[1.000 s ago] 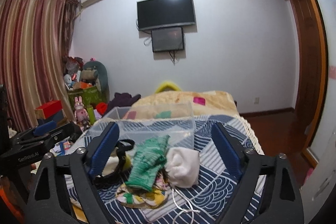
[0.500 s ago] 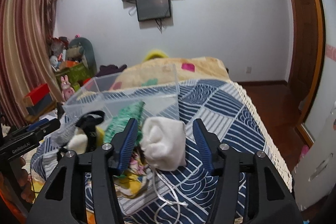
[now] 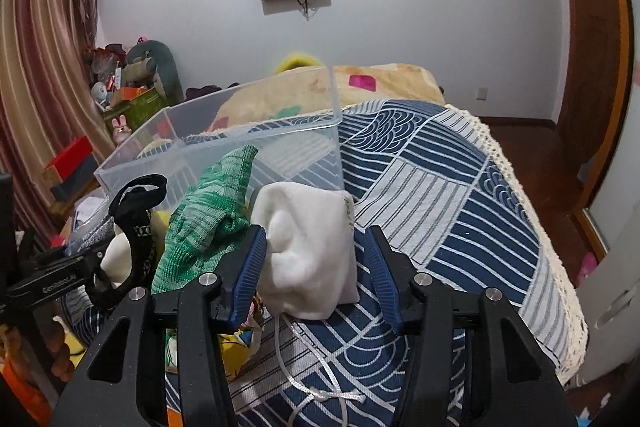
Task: Organize soft objects
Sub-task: 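Grasp bagged gray gloves with left tool while right tool grasps white sock, then drop bagged gloves into clear box with left tool while right tool drops sock in, then grasp strapped white cloth with left tool while right tool grasps green glove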
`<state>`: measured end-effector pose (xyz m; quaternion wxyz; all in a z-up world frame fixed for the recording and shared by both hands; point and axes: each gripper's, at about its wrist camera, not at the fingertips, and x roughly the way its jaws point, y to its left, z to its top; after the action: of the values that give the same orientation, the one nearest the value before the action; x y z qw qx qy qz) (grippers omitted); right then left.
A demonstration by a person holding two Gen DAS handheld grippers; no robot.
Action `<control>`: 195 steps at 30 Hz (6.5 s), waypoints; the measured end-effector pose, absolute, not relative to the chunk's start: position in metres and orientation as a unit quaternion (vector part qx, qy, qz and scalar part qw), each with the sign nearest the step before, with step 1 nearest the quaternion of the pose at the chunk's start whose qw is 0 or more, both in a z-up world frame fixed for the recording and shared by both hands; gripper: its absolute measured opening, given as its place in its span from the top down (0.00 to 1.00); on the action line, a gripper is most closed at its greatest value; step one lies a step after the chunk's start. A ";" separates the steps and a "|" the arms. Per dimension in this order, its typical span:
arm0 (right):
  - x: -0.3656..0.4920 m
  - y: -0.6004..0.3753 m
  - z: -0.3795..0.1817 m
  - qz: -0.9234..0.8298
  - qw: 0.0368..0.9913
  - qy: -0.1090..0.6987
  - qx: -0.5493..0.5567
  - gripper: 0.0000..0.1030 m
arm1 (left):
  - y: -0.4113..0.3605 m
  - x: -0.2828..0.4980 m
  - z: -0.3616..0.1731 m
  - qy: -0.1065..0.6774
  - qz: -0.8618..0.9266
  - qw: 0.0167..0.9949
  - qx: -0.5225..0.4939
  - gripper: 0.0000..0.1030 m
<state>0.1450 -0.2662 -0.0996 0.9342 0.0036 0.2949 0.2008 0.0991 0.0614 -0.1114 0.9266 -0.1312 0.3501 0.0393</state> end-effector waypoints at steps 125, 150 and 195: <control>0.162 -0.216 -0.001 0.268 0.944 0.181 -0.061 0.21 | 0.028 0.122 0.032 0.256 -0.024 0.966 -0.036 0.05; 0.130 -0.239 -0.082 0.256 0.924 0.279 -0.046 0.21 | 0.009 0.093 -0.085 0.394 -0.051 0.914 -0.076 0.04; 0.116 -0.232 -0.079 0.283 0.916 0.280 -0.052 0.87 | 0.021 0.060 -0.034 0.297 -0.066 0.950 -0.073 0.84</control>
<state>0.1156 -0.2320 -0.0789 0.9160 -0.0522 0.2795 0.2830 0.0596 0.0209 -0.0335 0.9499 -0.0730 0.2969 -0.0658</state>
